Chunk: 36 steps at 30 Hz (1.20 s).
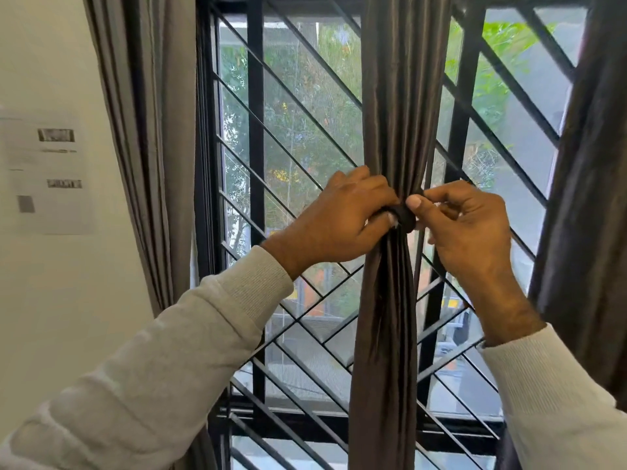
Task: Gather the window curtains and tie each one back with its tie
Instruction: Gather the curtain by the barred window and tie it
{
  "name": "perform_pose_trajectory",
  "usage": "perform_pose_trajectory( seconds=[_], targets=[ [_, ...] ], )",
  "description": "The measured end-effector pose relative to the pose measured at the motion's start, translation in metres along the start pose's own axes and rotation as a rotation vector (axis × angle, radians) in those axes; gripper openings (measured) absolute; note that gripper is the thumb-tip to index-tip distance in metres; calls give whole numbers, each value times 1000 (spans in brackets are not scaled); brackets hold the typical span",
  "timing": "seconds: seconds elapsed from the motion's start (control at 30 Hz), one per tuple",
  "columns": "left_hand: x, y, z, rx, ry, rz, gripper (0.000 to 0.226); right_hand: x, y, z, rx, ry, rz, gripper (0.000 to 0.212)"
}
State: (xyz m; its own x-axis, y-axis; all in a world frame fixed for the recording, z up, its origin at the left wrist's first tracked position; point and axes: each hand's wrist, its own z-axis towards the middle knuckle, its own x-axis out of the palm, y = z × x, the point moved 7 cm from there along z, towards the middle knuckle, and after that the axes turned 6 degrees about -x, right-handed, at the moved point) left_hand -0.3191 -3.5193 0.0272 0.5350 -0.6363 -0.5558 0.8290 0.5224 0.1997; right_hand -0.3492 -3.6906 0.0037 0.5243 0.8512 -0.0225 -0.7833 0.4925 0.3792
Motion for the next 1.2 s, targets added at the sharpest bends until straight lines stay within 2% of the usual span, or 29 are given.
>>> perform_pose_trajectory(
  seconds=[0.07, 0.17, 0.23, 0.3, 0.37, 0.43, 0.53, 0.67, 0.8, 0.97, 1.07, 1.2],
  targets=[
    [7, 9, 4, -154, 126, -153, 20, 5, -7, 1, 31, 18, -7, 13],
    [13, 18, 9, -324, 327, -460, 15, 13, -21, 0, 186, 40, 151, 20],
    [12, 22, 8, -358, 405, -596, 12, 17, -25, -3, 250, 34, 260, 23],
    [11, 25, 5, -296, 447, -518, 24, 20, -26, -6, 282, 25, 304, 24],
    [14, 23, 2, -202, 384, -309, 35, 23, -28, -6, 346, 39, 346, 26],
    [12, 15, 4, -127, 232, -187, 38, 26, -29, -6, 416, 49, 372, 27],
    [5, 6, 5, -50, 85, -80, 23, 24, -30, -6, 478, 17, 398, 22],
    [-13, -4, 1, 14, -6, -79, 25, 23, -35, -11, 532, -2, 447, 16],
    [-8, -10, -4, 134, -39, 65, 27, 25, -35, -14, 545, 16, 439, 20],
    [-12, -1, -13, 99, -164, -105, 10, 24, -34, -15, 558, 31, 436, 21],
    [-13, 8, -19, 2, -252, -238, 10, 25, -32, -15, 561, 1, 435, 20],
    [-13, 19, -26, -77, -285, -437, 5, 25, -34, -16, 606, -37, 467, 18]
  ],
)
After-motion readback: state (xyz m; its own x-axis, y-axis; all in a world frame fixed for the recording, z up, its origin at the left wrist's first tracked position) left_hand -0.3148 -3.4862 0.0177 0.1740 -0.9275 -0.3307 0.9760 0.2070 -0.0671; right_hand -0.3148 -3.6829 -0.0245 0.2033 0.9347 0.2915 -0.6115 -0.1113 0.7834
